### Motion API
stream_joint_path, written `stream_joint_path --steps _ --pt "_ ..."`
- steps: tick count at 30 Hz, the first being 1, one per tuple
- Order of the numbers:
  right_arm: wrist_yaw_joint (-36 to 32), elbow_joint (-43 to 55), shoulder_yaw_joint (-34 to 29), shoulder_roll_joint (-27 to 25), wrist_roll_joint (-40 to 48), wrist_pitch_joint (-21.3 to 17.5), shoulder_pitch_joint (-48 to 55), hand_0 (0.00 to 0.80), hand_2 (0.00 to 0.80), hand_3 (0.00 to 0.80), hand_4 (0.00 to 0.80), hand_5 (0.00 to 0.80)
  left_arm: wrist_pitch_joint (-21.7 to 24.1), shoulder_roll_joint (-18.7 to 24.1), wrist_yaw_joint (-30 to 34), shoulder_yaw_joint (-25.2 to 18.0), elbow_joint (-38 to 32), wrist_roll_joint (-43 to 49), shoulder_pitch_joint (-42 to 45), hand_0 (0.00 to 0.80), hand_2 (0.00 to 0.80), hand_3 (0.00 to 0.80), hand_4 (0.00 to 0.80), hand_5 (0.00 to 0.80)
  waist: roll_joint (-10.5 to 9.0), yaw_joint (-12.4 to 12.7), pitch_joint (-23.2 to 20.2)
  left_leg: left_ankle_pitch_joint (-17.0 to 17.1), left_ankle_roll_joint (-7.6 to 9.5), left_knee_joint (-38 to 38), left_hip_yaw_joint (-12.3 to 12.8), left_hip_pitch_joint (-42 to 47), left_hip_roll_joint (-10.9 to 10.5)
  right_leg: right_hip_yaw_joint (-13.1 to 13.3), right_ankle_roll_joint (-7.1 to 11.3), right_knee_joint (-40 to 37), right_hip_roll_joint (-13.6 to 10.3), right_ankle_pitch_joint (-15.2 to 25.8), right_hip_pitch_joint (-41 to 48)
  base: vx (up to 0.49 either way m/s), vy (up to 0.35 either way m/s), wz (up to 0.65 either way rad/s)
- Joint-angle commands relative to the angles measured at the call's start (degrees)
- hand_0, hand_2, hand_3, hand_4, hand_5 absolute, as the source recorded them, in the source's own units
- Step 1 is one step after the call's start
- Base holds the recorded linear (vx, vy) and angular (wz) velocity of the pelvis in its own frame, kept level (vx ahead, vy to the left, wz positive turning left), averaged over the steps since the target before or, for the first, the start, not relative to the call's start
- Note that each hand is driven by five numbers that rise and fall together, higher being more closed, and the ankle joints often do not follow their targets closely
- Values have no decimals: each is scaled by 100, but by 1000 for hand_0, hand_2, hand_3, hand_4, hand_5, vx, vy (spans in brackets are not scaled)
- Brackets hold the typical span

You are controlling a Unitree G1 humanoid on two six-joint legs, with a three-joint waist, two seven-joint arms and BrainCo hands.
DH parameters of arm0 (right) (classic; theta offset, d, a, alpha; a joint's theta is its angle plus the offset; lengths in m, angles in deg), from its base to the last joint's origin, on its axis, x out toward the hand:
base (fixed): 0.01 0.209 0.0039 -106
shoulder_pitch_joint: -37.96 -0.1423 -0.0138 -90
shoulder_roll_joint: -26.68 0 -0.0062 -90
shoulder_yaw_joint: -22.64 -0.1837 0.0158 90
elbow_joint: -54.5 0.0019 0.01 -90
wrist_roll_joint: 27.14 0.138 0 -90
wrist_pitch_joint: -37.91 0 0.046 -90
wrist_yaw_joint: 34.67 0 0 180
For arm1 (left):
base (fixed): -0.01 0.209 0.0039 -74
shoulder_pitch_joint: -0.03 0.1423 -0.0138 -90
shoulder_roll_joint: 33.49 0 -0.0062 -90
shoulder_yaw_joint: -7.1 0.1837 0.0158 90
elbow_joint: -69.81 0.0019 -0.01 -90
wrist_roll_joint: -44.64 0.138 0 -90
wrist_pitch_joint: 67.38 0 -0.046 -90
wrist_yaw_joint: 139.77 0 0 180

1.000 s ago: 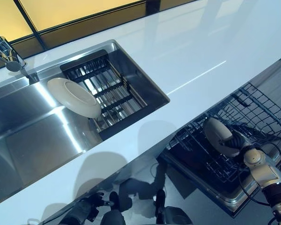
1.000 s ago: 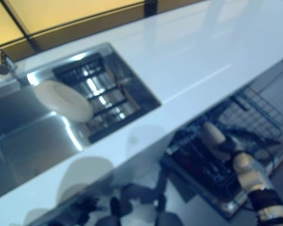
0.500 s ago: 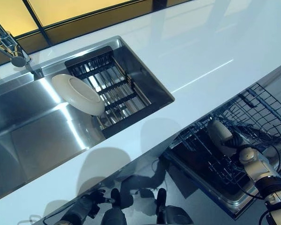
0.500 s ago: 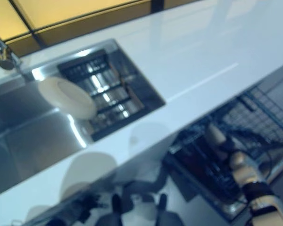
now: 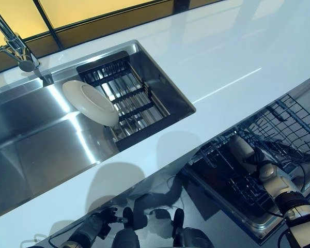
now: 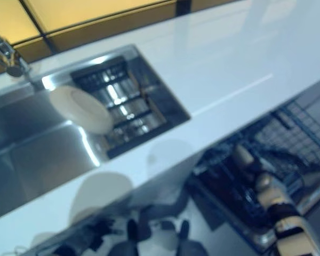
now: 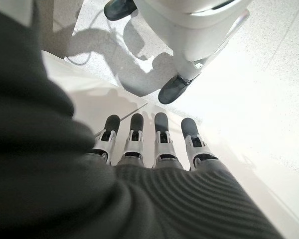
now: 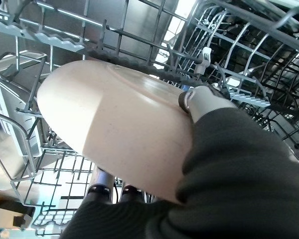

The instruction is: Take plates into dishwasher

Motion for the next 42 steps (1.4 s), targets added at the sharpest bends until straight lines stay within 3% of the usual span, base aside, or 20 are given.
stream_joint_path --steps 1,24,42 --pt "72 -441 420 286 -133 -89 -255 800 800 800 800 800 185 225 32 238 245 300 -518 0 0 0 0 0 -235 217 -62 -140 270 -23 240 -27 -226 174 156 416 -83 -209 -152 0 0 0" --pt "446 -1735 474 569 251 -247 -584 800 800 800 800 800 309 236 69 441 461 374 -820 0 0 0 0 0 -79 309 31 -104 298 -23 78 -140 -260 157 118 518 -95 -225 -302 -4 -15 2" --pt "599 -1979 572 505 472 -339 -963 800 800 800 800 800 453 242 -36 459 520 54 -1116 0 0 0 0 0 135 314 338 -11 197 254 -110 -427 -107 -3 -94 1168 -95 -572 -643 -24 -59 2"
